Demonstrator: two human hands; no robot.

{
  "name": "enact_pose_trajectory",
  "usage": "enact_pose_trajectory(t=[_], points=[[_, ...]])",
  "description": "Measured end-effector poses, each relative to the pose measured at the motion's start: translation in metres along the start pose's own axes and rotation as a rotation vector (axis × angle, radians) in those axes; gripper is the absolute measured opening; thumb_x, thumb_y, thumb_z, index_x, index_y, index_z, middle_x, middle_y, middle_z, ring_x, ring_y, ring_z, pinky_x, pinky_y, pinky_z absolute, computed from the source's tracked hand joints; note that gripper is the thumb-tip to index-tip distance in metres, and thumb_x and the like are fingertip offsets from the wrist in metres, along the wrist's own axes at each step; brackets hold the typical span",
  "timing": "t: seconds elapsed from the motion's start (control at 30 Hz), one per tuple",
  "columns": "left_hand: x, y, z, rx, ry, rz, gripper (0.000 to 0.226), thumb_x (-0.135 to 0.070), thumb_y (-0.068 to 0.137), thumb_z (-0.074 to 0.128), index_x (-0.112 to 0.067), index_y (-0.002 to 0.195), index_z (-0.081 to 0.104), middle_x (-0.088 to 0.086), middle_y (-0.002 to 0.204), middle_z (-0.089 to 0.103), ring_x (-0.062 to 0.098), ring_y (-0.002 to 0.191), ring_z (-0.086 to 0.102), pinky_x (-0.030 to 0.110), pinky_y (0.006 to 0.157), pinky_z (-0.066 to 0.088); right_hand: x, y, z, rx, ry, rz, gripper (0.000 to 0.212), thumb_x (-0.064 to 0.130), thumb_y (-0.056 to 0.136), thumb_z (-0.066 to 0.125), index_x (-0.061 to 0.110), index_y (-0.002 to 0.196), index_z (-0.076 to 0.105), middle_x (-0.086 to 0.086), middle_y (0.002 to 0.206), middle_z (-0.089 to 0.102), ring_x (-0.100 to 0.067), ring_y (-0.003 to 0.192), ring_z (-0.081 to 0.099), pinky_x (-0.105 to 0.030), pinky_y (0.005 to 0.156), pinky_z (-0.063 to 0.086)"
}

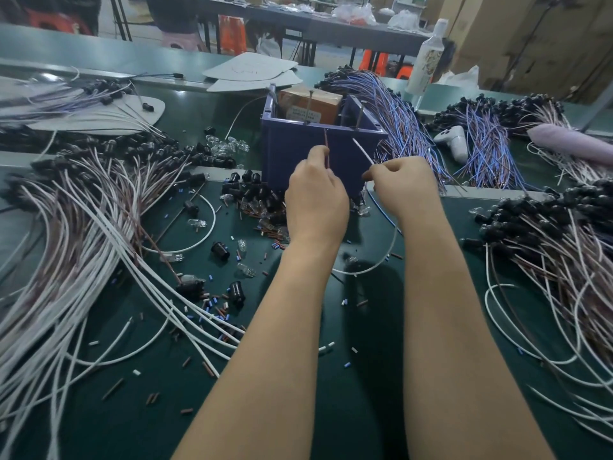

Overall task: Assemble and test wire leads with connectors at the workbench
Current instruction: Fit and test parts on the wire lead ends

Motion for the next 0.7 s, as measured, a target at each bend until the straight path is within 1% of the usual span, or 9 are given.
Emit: enact_pose_trajectory(t=[0.07, 0.13, 0.17, 0.23, 0.33, 0.43, 0.5, 0.6, 0.7], points=[[0.001, 0.0, -0.002, -0.072, -0.059, 0.013, 0.036, -0.008, 0.095, 0.04, -0.01, 0.13, 0.049, 0.013, 0.101, 0.064, 0.029, 0.091, 0.059, 0.038, 0.08, 0.046, 0.001, 0.0, -0.002, -0.018, 0.065, -0.001, 0.026, 0.011, 0.086, 0.046, 0.0, 0.079, 0.069, -0.019, 0.068, 0.066, -0.02, 0.06, 0.051, -0.036, 0.07, 0.051], [0.002, -0.001, -0.003, -0.124, -0.103, 0.02, 0.037, -0.008, 0.095, 0.041, -0.01, 0.132, 0.049, 0.012, 0.098, 0.064, 0.026, 0.088, 0.059, 0.034, 0.077, 0.045, 0.003, 0.001, -0.001, -0.009, 0.152, 0.018, 0.025, 0.008, 0.087, 0.042, 0.015, 0.071, 0.06, 0.0, 0.049, 0.063, -0.017, 0.058, 0.057, -0.036, 0.075, 0.053], [0.002, -0.001, -0.004, -0.142, -0.115, 0.019, 0.038, -0.008, 0.095, 0.042, -0.011, 0.132, 0.049, 0.012, 0.099, 0.064, 0.025, 0.089, 0.059, 0.032, 0.077, 0.045, 0.004, 0.001, 0.0, -0.003, 0.176, 0.019, 0.024, 0.008, 0.088, 0.04, 0.019, 0.072, 0.055, 0.005, 0.043, 0.06, -0.016, 0.061, 0.059, -0.036, 0.077, 0.054], [0.003, 0.0, -0.004, -0.172, -0.132, 0.008, 0.039, -0.008, 0.095, 0.042, -0.011, 0.134, 0.049, 0.012, 0.102, 0.065, 0.024, 0.092, 0.06, 0.027, 0.078, 0.043, 0.006, 0.001, 0.002, 0.014, 0.202, 0.007, 0.019, 0.011, 0.089, 0.04, 0.02, 0.076, 0.051, 0.012, 0.041, 0.059, -0.013, 0.062, 0.061, -0.034, 0.075, 0.052], [0.005, 0.003, -0.006, -0.177, -0.149, -0.027, 0.04, -0.009, 0.095, 0.043, -0.011, 0.134, 0.049, 0.012, 0.106, 0.065, 0.025, 0.098, 0.06, 0.027, 0.083, 0.043, 0.006, 0.0, 0.002, 0.047, 0.204, -0.014, 0.018, 0.011, 0.088, 0.041, 0.017, 0.074, 0.05, 0.01, 0.04, 0.059, 0.0, 0.039, 0.051, -0.026, 0.059, 0.043], [0.007, 0.006, -0.007, -0.109, -0.145, -0.057, 0.04, -0.008, 0.095, 0.044, -0.011, 0.135, 0.05, 0.013, 0.107, 0.066, 0.026, 0.099, 0.061, 0.03, 0.087, 0.046, 0.007, -0.001, 0.001, 0.062, 0.234, -0.017, 0.017, 0.012, 0.089, 0.039, 0.016, 0.075, 0.048, 0.008, 0.039, 0.058, -0.002, 0.032, 0.047, -0.023, 0.049, 0.036], [0.007, 0.007, -0.007, -0.069, -0.166, -0.064, 0.041, -0.008, 0.095, 0.044, -0.011, 0.135, 0.05, 0.014, 0.107, 0.066, 0.027, 0.1, 0.062, 0.036, 0.09, 0.048, 0.007, 0.0, 0.002, 0.035, 0.26, -0.024, 0.015, 0.013, 0.091, 0.039, 0.018, 0.079, 0.045, 0.006, 0.04, 0.059, -0.005, 0.037, 0.051, -0.024, 0.051, 0.04], [0.008, 0.008, -0.007, -0.042, -0.157, -0.072, 0.041, -0.008, 0.094, 0.044, -0.011, 0.135, 0.05, 0.014, 0.106, 0.068, 0.028, 0.101, 0.062, 0.038, 0.092, 0.046, 0.008, -0.003, 0.01, 0.054, 0.27, -0.035, 0.013, 0.013, 0.096, 0.036, 0.019, 0.087, 0.043, 0.002, 0.05, 0.062, -0.014, 0.054, 0.058, -0.029, 0.065, 0.048], [0.01, 0.01, -0.009, -0.014, -0.154, -0.083, 0.04, -0.007, 0.094, 0.044, -0.011, 0.133, 0.052, 0.01, 0.101, 0.069, 0.027, 0.099, 0.063, 0.038, 0.093, 0.046, 0.009, -0.006, 0.016, 0.104, 0.282, -0.056, 0.011, 0.009, 0.097, 0.036, 0.016, 0.095, 0.045, -0.002, 0.058, 0.062, -0.015, 0.052, 0.057, -0.033, 0.067, 0.051]])
Point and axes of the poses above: each hand's wrist, its own y-axis towards the middle knuckle, its own z-axis out of the palm, x = y × z, the point moved 1 cm from there along y, towards the middle knuckle
